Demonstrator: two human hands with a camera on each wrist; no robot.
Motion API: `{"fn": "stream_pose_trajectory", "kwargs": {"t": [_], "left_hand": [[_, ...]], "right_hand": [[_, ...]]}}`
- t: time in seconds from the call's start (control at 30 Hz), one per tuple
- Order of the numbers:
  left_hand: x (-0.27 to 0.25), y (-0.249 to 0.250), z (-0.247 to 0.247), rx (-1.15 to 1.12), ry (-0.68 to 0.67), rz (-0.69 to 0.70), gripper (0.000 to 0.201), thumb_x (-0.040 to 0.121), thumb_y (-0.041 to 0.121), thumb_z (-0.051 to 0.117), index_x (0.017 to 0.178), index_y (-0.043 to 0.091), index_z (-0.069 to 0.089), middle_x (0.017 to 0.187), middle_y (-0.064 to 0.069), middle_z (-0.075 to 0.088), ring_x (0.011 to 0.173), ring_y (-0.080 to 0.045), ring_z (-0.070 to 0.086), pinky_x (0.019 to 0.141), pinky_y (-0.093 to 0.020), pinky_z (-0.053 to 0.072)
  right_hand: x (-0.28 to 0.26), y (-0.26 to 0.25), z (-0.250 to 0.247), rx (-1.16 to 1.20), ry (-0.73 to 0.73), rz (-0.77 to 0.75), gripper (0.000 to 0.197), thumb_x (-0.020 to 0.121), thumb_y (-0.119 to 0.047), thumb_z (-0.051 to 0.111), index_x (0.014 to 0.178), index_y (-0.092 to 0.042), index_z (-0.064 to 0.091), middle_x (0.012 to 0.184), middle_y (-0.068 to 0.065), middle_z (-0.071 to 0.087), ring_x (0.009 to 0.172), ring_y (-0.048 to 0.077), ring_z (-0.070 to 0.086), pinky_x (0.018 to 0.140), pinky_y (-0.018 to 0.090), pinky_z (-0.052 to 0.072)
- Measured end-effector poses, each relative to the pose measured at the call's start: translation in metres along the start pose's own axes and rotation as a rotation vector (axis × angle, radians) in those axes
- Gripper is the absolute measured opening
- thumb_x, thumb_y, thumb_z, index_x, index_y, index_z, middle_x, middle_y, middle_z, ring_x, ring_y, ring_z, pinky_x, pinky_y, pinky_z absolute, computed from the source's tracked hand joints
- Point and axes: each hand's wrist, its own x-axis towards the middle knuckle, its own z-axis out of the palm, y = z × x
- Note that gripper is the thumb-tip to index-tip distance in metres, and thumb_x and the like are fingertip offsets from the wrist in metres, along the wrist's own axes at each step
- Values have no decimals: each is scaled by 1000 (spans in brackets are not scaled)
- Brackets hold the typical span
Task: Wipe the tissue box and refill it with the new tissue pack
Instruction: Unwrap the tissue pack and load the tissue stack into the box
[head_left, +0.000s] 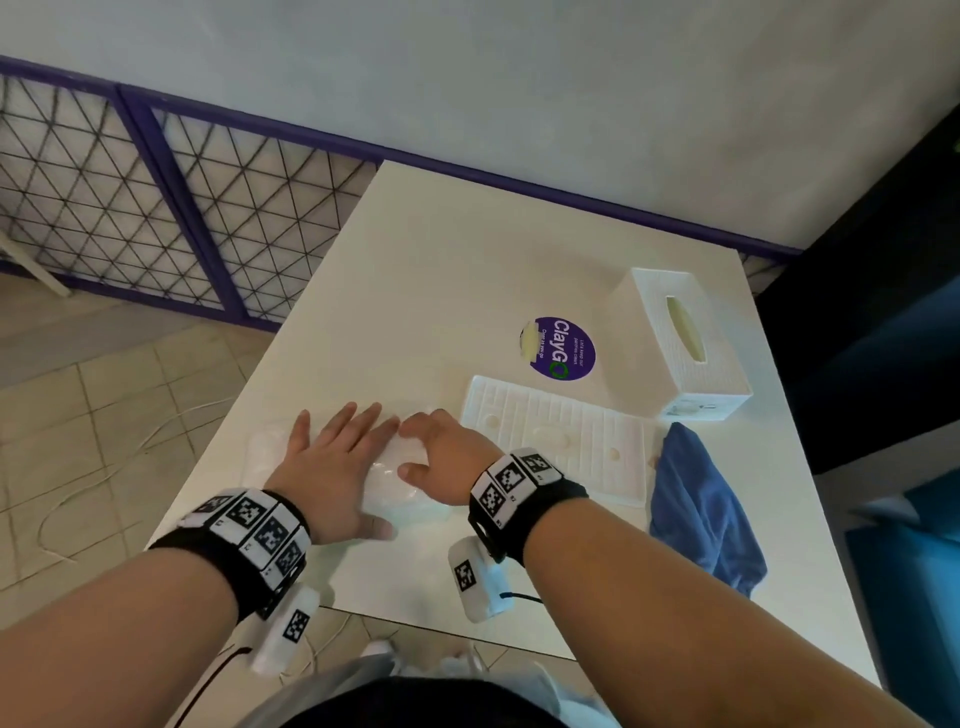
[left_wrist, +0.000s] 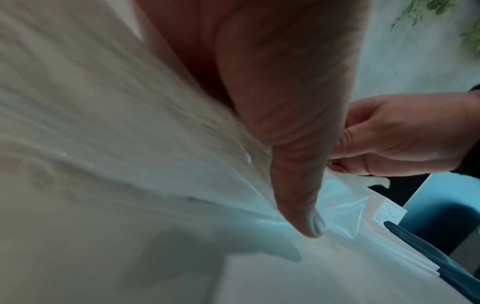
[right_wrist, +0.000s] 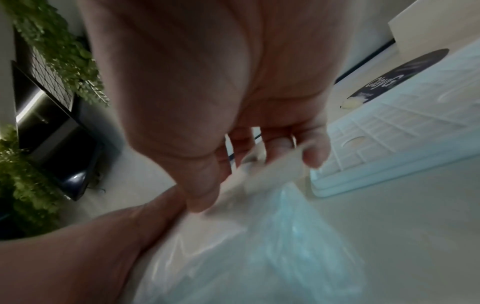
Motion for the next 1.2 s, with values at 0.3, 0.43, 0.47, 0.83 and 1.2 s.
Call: {"fn": "stream_pose_trajectory", "kwargs": {"t": [0.3, 0.43, 0.47, 0.83, 1.2], "left_hand": [[-1, -4, 3, -104, 55, -22, 130, 51, 88, 55, 150, 36, -13, 162, 4, -12, 148, -18, -12, 114, -60, -11], [-2, -7, 5, -138, 71, 2, 132, 50, 89, 56, 150, 36, -13, 162, 2, -8, 148, -19, -11, 113, -59, -12], [-3, -7, 6, -139, 79, 8, 132, 49, 89, 57, 150, 36, -12, 162, 2, -7, 148, -19, -10, 113, -59, -13], [-5, -5, 10, -28, 78, 12, 130, 56, 84, 57, 147, 35, -21, 161, -2, -14, 147, -24, -12, 113, -59, -10], [-4, -4, 8, 5, 88, -2, 129, 59, 83, 58, 147, 33, -23, 161, -2, -10, 148, -24, -7, 113, -61, -5]], "right_hand": [[-3, 36, -5, 68, -34, 158, 41, 99, -39, 35, 102, -6, 61, 108, 13, 64, 103, 28, 58, 86, 33, 42], [-5, 44, -4, 100, -1, 222, 34, 94, -25, 45, 125, -20, 58, 133, 4, 56, 115, 23, 57, 95, 29, 43], [-4, 41, -6, 154, 52, 232, 36, 93, -23, 47, 127, -22, 57, 137, 2, 53, 116, 23, 58, 96, 28, 43], [22, 13, -12, 201, 145, 236, 50, 90, -36, 56, 135, -18, 50, 131, 6, 59, 118, 23, 57, 101, 32, 45], [26, -2, -15, 4, 230, 319, 25, 89, -21, 50, 97, -7, 69, 99, 8, 69, 93, 26, 65, 78, 29, 52]]}}
